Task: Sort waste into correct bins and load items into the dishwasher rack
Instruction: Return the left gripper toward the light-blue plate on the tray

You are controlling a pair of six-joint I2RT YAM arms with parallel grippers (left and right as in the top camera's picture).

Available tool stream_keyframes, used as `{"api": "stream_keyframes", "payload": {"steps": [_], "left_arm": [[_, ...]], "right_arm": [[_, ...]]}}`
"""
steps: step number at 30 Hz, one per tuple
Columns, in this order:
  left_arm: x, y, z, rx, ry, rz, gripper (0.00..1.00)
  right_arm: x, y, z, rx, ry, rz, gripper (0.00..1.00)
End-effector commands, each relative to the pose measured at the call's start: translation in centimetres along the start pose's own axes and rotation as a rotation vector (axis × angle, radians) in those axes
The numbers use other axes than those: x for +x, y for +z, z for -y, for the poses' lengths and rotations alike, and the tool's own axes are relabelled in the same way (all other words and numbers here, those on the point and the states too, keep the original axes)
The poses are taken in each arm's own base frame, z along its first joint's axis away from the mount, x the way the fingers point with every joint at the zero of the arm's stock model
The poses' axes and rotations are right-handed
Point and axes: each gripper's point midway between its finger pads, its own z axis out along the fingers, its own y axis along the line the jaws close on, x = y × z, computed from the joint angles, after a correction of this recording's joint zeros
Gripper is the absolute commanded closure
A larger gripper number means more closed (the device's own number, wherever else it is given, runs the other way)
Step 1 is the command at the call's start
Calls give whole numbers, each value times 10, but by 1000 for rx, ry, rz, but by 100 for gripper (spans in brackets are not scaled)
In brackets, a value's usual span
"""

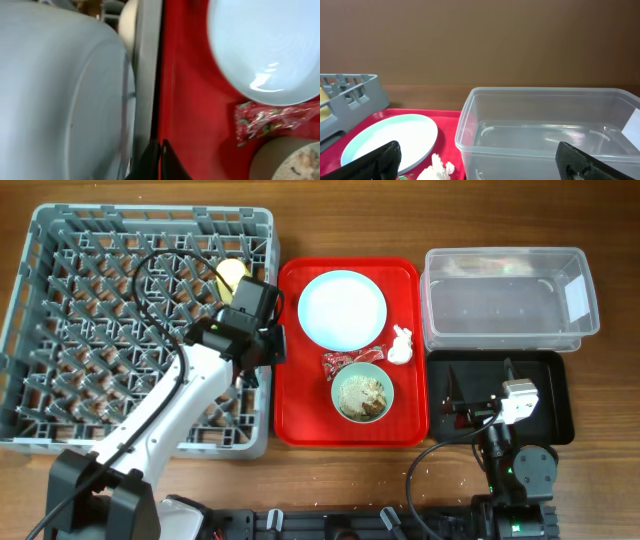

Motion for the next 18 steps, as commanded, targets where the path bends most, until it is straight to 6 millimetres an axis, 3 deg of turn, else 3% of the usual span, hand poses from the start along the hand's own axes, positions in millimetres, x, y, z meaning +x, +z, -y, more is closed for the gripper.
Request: {"api": "stream_keyframes", "payload": {"steps": [1, 7, 9, 12, 16, 17, 18], "left_arm": [[-30, -34, -69, -235, -165, 124, 96], [-39, -75, -58, -156, -203, 242, 90], [-37, -73, -56, -147, -200, 232, 84], [-28, -69, -28, 10, -187, 158, 82], [-18, -67, -45, -81, -189, 132, 86], [-14, -66, -36, -32, -185, 104, 91], [-5, -63, -14, 84, -175, 40, 91]], "right_arm": [[-2, 0, -1, -10, 11, 9, 0], [-2, 0, -1, -10, 11, 9, 0], [-2, 0, -1, -10, 11, 9, 0], [-2, 0, -1, -10, 11, 9, 0], [-2, 0, -1, -10, 11, 9, 0], [-2, 0, -1, -10, 11, 9, 0], [-2, 0, -1, -10, 11, 9, 0]]}}
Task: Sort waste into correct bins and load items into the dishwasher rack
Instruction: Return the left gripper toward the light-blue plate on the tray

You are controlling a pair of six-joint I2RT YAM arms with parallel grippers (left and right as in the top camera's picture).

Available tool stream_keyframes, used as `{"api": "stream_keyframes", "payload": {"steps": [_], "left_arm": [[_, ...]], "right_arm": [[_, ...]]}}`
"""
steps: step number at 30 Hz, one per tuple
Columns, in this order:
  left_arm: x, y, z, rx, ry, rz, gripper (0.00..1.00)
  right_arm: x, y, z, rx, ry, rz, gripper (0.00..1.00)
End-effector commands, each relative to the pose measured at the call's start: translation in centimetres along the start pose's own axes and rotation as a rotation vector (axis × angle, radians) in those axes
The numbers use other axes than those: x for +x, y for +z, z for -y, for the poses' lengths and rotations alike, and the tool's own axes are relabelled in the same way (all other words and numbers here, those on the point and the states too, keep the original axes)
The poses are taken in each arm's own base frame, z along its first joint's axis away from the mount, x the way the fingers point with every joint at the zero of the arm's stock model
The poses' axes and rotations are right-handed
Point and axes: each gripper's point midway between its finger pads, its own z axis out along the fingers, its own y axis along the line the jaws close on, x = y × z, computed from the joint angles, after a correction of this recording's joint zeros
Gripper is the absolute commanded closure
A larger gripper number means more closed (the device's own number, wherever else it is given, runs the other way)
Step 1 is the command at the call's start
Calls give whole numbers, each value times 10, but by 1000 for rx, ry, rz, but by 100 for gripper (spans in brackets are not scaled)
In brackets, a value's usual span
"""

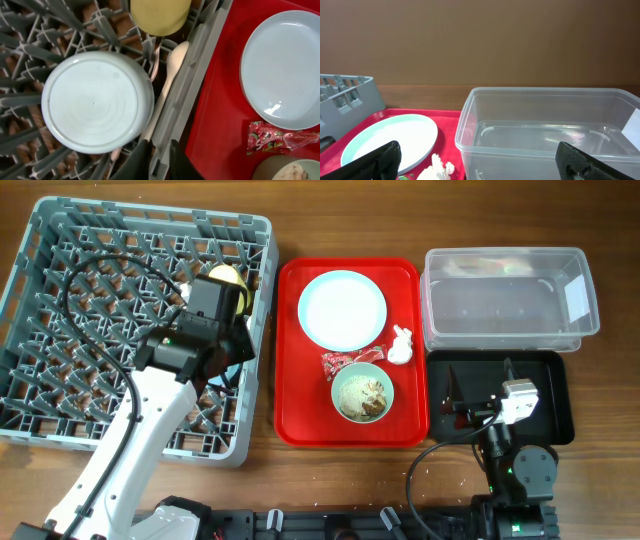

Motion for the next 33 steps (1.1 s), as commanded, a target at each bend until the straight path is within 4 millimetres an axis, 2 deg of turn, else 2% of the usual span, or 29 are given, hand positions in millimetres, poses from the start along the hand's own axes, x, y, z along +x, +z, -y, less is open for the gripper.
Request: {"api": "stream_keyframes", "payload": {"steps": [1, 2, 3, 8, 11, 13, 14, 15, 19, 22, 25, 33], "left_arm": [[18, -5, 38, 195, 8, -116, 87], [22, -3, 40, 186, 20, -128, 75], [24, 1, 38, 158, 31, -132, 70], [45, 40, 21, 19, 58, -217, 60], [54, 61, 9, -65, 75, -261, 59], [58, 67, 8, -78, 78, -282, 62], [58, 69, 8, -81, 78, -286, 73], [57, 70, 9, -76, 77, -279, 80], [44, 75, 29, 15, 59, -229, 80], [39, 75, 35, 39, 56, -210, 78], [41, 76, 34, 36, 56, -217, 78], [60, 72, 58, 117, 100, -267, 79]], "right_arm": [[-2, 0, -1, -10, 11, 9, 0], [-2, 0, -1, -10, 11, 9, 0], [-2, 0, -1, -10, 11, 9, 0], [-2, 0, -1, -10, 11, 9, 0], [-2, 0, -1, -10, 11, 9, 0], [-2, 0, -1, -10, 11, 9, 0], [-2, 0, -1, -10, 11, 9, 0], [-2, 0, -1, -10, 11, 9, 0], [-2, 0, -1, -10, 11, 9, 0], [-2, 0, -1, -10, 11, 9, 0], [-2, 0, -1, -10, 11, 9, 0], [-2, 0, -1, -10, 11, 9, 0]]}}
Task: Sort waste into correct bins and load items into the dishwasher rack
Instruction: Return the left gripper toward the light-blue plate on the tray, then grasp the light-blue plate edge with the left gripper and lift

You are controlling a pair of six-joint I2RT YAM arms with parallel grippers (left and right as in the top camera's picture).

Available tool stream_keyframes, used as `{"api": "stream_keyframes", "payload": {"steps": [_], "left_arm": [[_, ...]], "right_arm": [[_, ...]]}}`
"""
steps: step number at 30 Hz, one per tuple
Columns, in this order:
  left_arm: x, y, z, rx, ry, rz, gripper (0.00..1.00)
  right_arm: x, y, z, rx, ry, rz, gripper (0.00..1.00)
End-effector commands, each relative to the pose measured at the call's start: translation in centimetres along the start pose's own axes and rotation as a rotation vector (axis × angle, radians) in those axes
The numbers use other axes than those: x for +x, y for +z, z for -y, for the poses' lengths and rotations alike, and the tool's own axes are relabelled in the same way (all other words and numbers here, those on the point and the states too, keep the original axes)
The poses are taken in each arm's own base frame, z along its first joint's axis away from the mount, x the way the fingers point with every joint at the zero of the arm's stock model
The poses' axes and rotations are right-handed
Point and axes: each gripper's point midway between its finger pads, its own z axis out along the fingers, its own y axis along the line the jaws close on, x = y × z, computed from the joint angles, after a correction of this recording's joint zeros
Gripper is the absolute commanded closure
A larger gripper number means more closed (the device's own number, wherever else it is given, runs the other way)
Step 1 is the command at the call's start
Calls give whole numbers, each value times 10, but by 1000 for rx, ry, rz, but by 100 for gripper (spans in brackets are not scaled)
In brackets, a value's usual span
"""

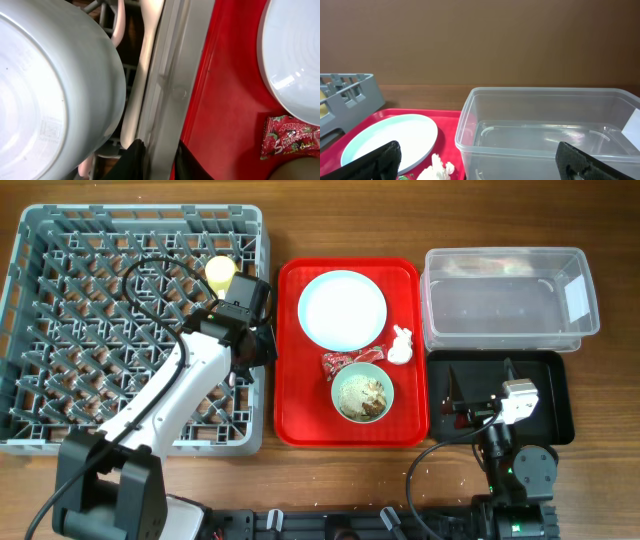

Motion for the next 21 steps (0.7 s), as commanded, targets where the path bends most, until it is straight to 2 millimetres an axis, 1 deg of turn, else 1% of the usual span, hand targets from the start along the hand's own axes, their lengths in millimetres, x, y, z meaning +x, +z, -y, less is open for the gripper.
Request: {"api": "stream_keyframes", "payload": {"steps": [1, 4, 7, 8, 9, 10, 11, 12, 13, 14, 15, 16, 17, 18, 19, 20, 21], "left_arm": [[25, 3, 35, 109, 64, -70, 79], [27, 2, 37, 105, 78, -69, 75], [23, 3, 30, 62, 79, -46, 74], [23, 3, 28, 53, 79, -42, 70], [18, 4, 23, 19, 79, -18, 50], [12, 3, 18, -11, 78, 10, 47], [-2, -6, 16, -35, 95, 65, 47], [-12, -17, 19, -28, 110, 97, 47], [-35, -49, 29, 4, 111, 178, 45], [-53, -82, 43, 67, 101, 252, 43], [-61, -105, 55, 134, 102, 289, 43], [-61, -132, 78, 257, 119, 307, 42], [-55, -146, 94, 349, 144, 306, 40], [-45, -152, 105, 399, 170, 283, 34], [-39, -151, 109, 407, 185, 267, 22], [-33, -147, 112, 401, 199, 244, 17], [-19, -137, 118, 387, 228, 196, 16]], "right_arm": [[-2, 0, -1, -10, 11, 9, 0], [-2, 0, -1, -10, 11, 9, 0], [-2, 0, -1, -10, 11, 9, 0], [-2, 0, -1, -10, 11, 9, 0], [-2, 0, -1, -10, 11, 9, 0], [-2, 0, -1, -10, 11, 9, 0], [-2, 0, -1, -10, 11, 9, 0], [-2, 0, -1, -10, 11, 9, 0], [-2, 0, -1, -10, 11, 9, 0], [-2, 0, -1, -10, 11, 9, 0], [-2, 0, -1, -10, 11, 9, 0], [-2, 0, -1, -10, 11, 9, 0], [-2, 0, -1, -10, 11, 9, 0], [-2, 0, -1, -10, 11, 9, 0], [-2, 0, -1, -10, 11, 9, 0], [-2, 0, -1, -10, 11, 9, 0], [-2, 0, -1, -10, 11, 9, 0]]}}
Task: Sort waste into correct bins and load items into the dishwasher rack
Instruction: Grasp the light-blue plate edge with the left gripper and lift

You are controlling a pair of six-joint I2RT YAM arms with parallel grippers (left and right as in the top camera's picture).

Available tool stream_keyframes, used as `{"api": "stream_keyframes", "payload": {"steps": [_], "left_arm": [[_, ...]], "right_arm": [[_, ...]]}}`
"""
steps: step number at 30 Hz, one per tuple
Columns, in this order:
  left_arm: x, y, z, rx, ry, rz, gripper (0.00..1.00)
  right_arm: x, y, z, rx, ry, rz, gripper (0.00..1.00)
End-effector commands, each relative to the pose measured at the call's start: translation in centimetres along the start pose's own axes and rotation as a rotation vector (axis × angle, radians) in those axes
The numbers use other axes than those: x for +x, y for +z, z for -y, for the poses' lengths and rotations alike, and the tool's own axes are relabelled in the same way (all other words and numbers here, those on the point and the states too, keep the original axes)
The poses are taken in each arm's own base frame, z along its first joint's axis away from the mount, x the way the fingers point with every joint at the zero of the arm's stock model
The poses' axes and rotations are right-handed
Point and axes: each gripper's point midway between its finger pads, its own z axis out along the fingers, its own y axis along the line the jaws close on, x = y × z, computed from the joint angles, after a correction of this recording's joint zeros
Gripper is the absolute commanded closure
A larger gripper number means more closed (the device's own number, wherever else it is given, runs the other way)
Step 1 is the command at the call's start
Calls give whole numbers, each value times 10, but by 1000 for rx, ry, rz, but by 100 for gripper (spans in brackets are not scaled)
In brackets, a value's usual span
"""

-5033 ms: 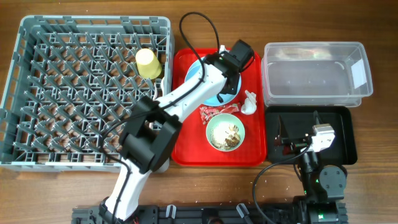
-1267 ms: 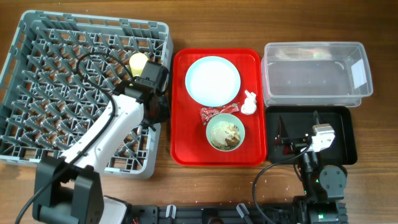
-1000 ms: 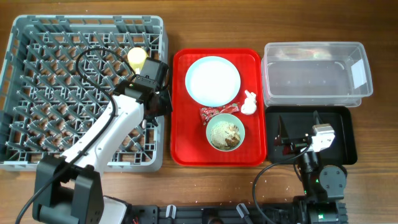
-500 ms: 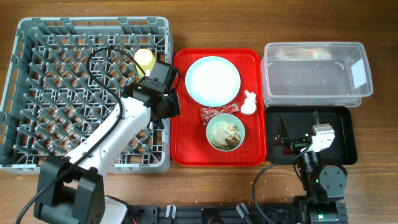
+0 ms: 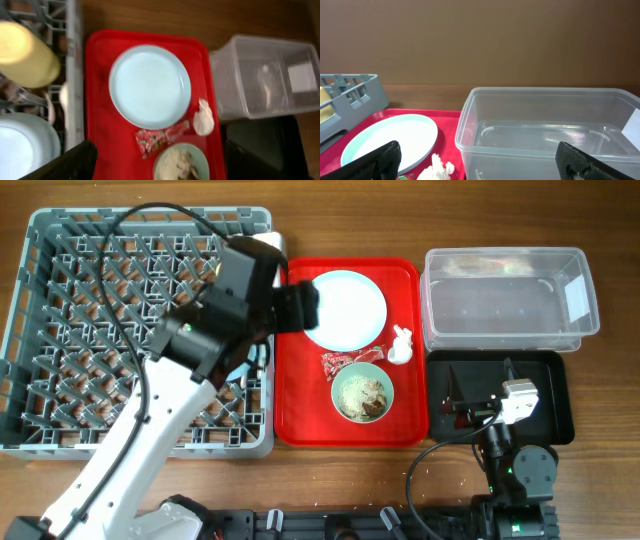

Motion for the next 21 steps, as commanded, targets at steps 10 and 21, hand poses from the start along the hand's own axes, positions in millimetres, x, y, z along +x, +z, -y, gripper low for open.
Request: {"api": "stream_keyframes", "payload": {"steps": [10, 21], "left_arm": [[96, 130, 20, -31, 104, -349, 0], [93, 166, -2, -142, 124, -297, 0]], "right_arm": [[-2, 0, -1, -10, 11, 9, 0], [-2, 0, -1, -10, 11, 9, 0]]}}
